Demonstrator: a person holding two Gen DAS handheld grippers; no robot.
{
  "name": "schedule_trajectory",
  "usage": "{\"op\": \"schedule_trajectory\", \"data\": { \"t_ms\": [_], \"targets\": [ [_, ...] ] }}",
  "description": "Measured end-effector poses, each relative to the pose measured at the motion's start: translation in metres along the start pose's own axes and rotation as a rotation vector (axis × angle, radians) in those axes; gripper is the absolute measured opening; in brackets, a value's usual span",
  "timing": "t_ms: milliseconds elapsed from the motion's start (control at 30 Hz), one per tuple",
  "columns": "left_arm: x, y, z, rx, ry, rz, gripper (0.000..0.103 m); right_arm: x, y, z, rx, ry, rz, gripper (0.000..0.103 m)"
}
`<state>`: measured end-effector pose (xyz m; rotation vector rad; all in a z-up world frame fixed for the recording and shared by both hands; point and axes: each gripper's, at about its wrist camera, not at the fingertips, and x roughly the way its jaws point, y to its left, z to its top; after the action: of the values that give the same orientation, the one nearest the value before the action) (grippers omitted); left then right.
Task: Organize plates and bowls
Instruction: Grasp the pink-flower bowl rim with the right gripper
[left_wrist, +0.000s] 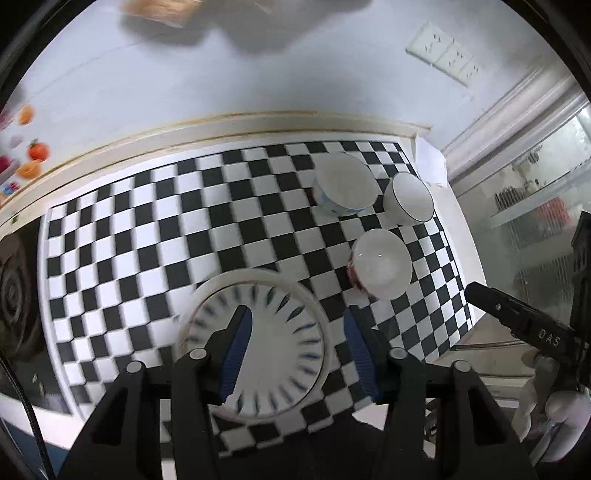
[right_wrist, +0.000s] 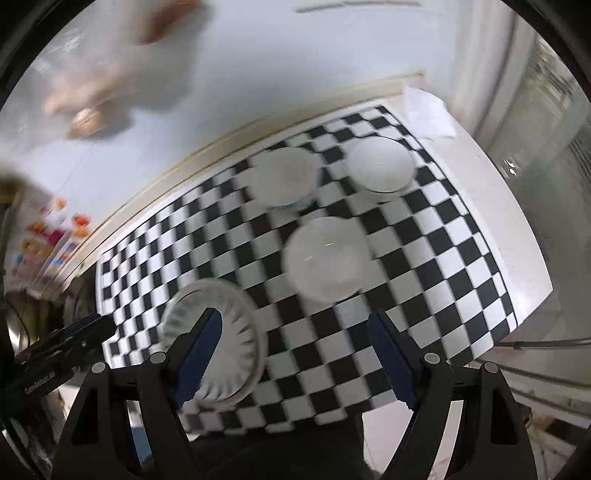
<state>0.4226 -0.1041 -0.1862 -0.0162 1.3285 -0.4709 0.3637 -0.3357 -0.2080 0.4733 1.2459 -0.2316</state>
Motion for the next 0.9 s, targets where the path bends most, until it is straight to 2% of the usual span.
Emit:
{"op": "schedule_trajectory", "data": {
  "t_ms": [133, 300, 400, 433, 467, 533, 600, 667, 733, 900],
  "targets": [
    [0.058, -0.021, 0.026, -0.021, 0.084, -0.032, 0.048, 0.05, -0.043, 0.028, 0.038, 0.057, 0.028, 0.082],
    [0.129, -0.042, 0.048, -0.078, 0.172, -0.029, 0.044, 0.124, -0.076, 0.052, 0.018, 0.202, 0.063, 0.071],
    [0.17, -0.05, 0.053, -0.113, 0.233, -0.019, 0.026, 0.155, -0.087, 0.058, -0.009, 0.263, 0.085, 0.058],
    [0.184, -0.051, 0.053, -0.127, 0.259, -0.012, 0.02, 0.165, -0.09, 0.061, -0.017, 0.279, 0.093, 0.049],
    [0.195, -0.052, 0.052, -0.136, 0.278, -0.001, 0.02, 0.174, -0.092, 0.063, -0.027, 0.295, 0.104, 0.037],
    [0.21, -0.054, 0.05, -0.152, 0.296, 0.014, 0.019, 0.189, -0.094, 0.066, -0.045, 0.332, 0.129, 0.027],
    [0.222, -0.054, 0.047, -0.167, 0.31, 0.018, 0.019, 0.204, -0.095, 0.068, -0.069, 0.367, 0.142, 0.023],
    [0.23, -0.054, 0.044, -0.186, 0.316, 0.013, 0.015, 0.212, -0.095, 0.067, -0.088, 0.392, 0.144, 0.012],
    [0.233, -0.055, 0.04, -0.202, 0.327, 0.006, 0.009, 0.214, -0.094, 0.068, -0.108, 0.4, 0.147, 0.012],
    [0.223, -0.067, 0.03, -0.191, 0.313, 0.038, 0.009, 0.21, -0.09, 0.062, -0.159, 0.425, 0.147, 0.012]
  ]
}}
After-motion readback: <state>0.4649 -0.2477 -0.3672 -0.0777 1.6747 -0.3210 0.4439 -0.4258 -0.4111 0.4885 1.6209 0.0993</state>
